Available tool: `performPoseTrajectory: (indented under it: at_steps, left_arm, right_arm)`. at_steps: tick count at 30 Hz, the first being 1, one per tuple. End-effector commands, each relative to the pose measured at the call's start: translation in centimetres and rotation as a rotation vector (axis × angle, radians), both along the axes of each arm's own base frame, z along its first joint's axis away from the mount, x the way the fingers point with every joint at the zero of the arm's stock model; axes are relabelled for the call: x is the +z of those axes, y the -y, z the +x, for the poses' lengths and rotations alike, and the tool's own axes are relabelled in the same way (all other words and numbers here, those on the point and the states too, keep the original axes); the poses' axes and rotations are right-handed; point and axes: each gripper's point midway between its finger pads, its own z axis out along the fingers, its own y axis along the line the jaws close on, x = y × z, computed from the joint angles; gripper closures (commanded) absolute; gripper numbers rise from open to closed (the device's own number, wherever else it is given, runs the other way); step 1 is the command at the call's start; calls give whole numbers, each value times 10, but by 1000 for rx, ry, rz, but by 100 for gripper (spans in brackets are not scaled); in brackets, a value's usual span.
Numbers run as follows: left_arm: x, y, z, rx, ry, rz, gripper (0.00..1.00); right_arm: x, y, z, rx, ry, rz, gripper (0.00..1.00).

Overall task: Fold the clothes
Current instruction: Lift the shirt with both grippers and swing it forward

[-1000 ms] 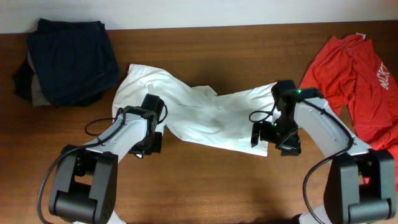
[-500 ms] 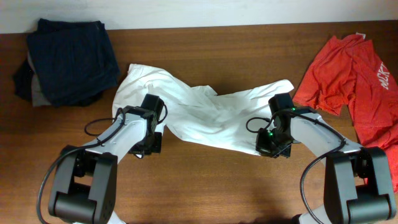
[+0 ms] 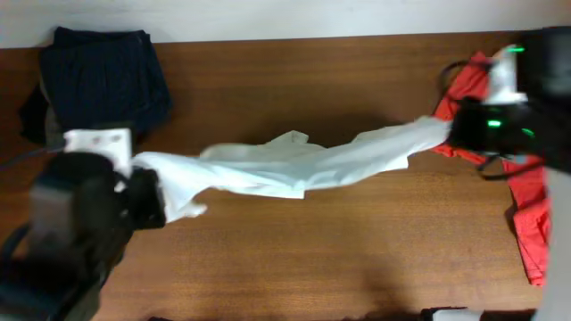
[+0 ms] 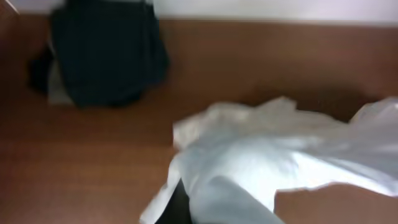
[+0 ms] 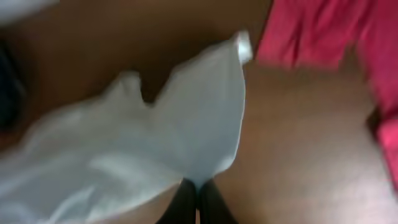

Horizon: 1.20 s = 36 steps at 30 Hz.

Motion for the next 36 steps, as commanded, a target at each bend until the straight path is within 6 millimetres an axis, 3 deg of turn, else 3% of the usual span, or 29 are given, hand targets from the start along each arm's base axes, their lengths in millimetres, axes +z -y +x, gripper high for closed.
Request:
performPoseTrajectory:
  at_steps: [1,3,5,8,9,11,12,15,17,18,20,22,23,24,26,28,30,32,33,34,36]
  left_arm:
    - [47,-11,-23,28,134,-35,99]
    - [76,-20,-41,45,203,-43,99]
    - [97,-23,-52,46,265,-62,99]
    - [102,-19,-39,46,274,-65,99]
    - [94,-14,-21,45,232,-52,99]
    - [66,3,38,33,112,-4,99]
    - [53,11,64,23,76,20,99]
    - [8,32,186,-20,56,117,99]
    - [-12,31,230,-6,56,130,99]
    - [-9,24,246,14,68,131,99]
    - [35,4,254,53,174,129,99]
    - [111,-14,237,84,355,101,99]
    - [158,-23,216,91,470,98,99]
    - [180,-29,202,105,527,92,99]
    - [182,-31,197,106,524,92,99]
    - [143,-19,212,45,399,79,99]
    - [68,-15,239,20,180,92,99]
    - [-27,-14,255,24,-97,97,99]
    - [-65,-13,255,29,-211,96,99]
    - [-116,-14,246,37,-378,101,99]
    - [-142,-16,228,40,-502,110,99]
  right_arm:
    - [64,11,-21,-3,228,-41,96]
    - [84,10,-42,-5,310,-43,96]
    - [91,10,-52,-6,340,-44,96]
    - [91,12,-42,-13,344,-54,96]
    - [87,14,-26,-18,333,-60,96]
    - [71,18,21,-23,295,-73,96]
    - [61,19,52,-19,286,-75,96]
    - [34,20,132,-17,304,-71,96]
    - [27,20,163,-15,339,-65,96]
    - [37,24,168,-21,379,-61,96]
    - [77,41,164,-58,493,-67,96]
    - [142,65,139,-92,664,-58,96]
    - [171,82,117,-124,740,-69,96]
    - [185,93,102,-151,774,-82,96]
    - [181,102,91,-178,748,-87,96]
    - [142,97,104,-145,612,-70,96]
    - [87,85,122,-107,430,-31,96]
    - [19,67,134,-36,207,-4,96]
    - [-6,60,135,-16,125,9,96]
    - [-37,49,132,8,19,26,96]
    - [-60,41,117,38,-89,33,96]
